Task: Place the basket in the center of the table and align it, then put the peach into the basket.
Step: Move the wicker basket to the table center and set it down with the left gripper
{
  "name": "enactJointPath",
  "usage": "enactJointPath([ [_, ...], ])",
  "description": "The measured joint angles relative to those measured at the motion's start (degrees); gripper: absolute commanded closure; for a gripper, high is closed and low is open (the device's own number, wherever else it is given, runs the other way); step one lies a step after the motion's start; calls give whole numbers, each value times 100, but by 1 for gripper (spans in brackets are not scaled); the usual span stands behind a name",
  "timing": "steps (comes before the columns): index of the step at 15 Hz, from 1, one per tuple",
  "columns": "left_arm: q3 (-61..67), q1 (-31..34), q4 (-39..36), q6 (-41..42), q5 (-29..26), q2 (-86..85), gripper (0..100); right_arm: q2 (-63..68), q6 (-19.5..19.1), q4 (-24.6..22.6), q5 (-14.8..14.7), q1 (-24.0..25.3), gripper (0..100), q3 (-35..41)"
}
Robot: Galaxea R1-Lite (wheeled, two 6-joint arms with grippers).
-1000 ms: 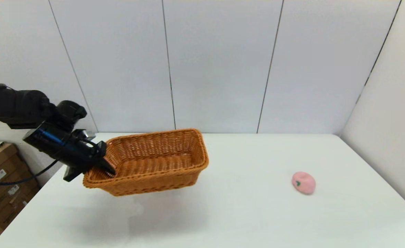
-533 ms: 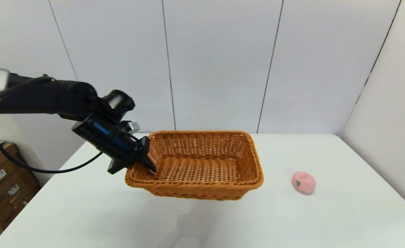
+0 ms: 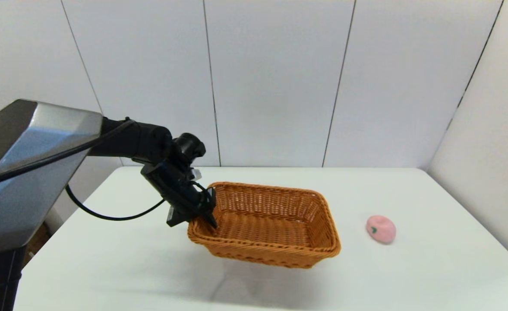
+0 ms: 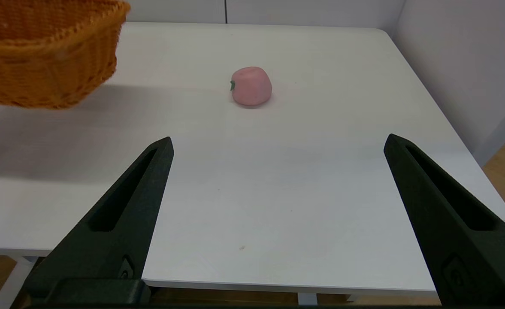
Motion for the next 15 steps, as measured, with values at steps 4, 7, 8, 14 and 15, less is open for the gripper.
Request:
enactJointPath([
  [4,-32,44,-218,-89,132,369,100,0,0,-2,2,0,0,0],
  [7,-66,52,-226,-130,157,505,100,0,-7,0,0,2,0,0],
  [8,-66,51,-221,-157,208,532,0,0,-9,4,0,2,0,0],
  [14,-68,27,-217,-169,424,538,0,0,-9,9,2,2,0,0],
  [15,-68,27,-218,-166,429,484,0,0,-9,9,2,0,0,0],
])
